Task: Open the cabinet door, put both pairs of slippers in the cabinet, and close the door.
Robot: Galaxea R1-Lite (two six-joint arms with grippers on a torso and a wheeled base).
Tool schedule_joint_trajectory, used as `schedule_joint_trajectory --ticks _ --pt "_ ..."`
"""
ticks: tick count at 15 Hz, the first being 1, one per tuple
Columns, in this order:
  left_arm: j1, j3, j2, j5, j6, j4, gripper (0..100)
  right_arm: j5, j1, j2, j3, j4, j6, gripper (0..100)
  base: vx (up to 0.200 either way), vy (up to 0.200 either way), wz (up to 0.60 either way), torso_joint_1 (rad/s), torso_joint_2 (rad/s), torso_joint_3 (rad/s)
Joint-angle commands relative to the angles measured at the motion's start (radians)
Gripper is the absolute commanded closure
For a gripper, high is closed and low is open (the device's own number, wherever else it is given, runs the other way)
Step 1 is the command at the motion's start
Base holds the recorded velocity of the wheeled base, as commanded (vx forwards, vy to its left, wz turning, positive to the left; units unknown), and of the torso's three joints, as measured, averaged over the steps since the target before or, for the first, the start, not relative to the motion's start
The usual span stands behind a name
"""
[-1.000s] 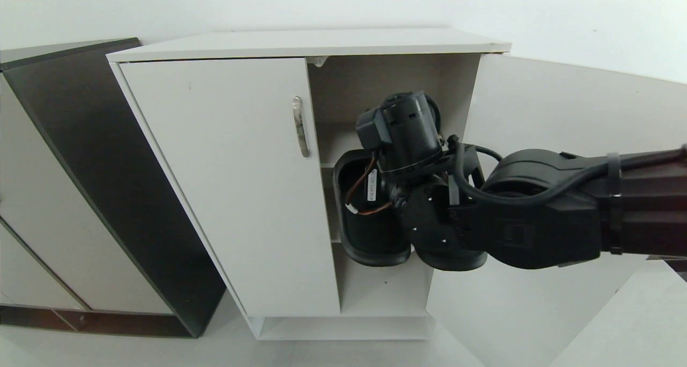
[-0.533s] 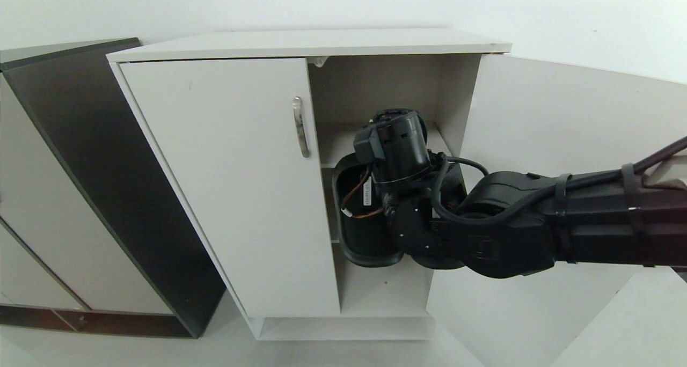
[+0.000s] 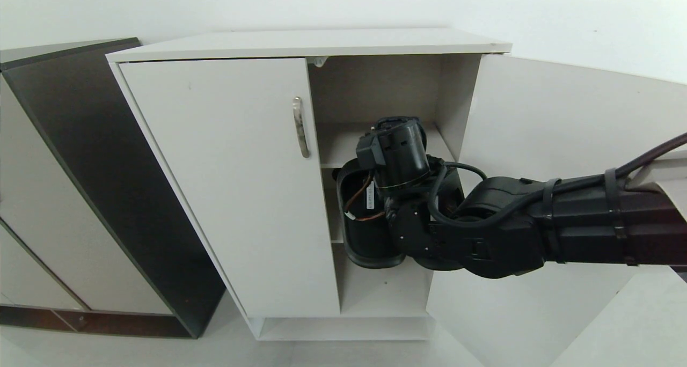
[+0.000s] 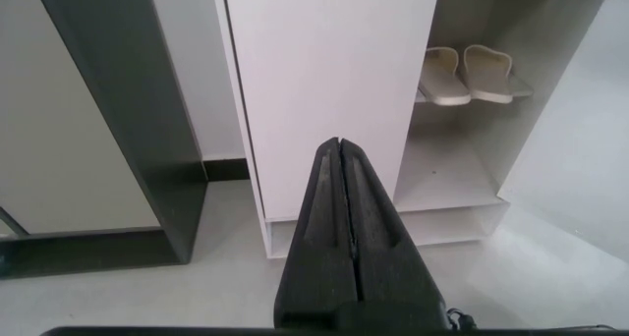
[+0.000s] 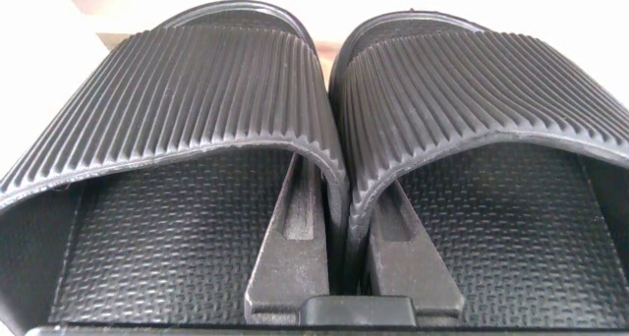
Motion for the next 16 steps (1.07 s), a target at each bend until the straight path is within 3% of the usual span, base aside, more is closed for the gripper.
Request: schedule_joint_trajectory --ticks 1,12,16 --pt "0.0 0.0 0.0 0.002 0.002 0.0 100 0.0 0.0 -0.002 -0.001 0.0 -0.006 100 0.2 0.0 0.0 0.002 0.01 0.002" --pt "0.0 0.0 0.0 0.0 0.0 0.0 100 0.0 -0.006 0.0 0.003 -0.051 -0.049 100 0.2 0.0 0.0 0.004 0.0 0.004" --pt "0.0 0.0 0.0 0.002 0.0 0.0 100 0.002 -0.002 0.0 0.014 -0.054 -0.049 100 0.0 0.0 0.0 0.0 0.0 0.0"
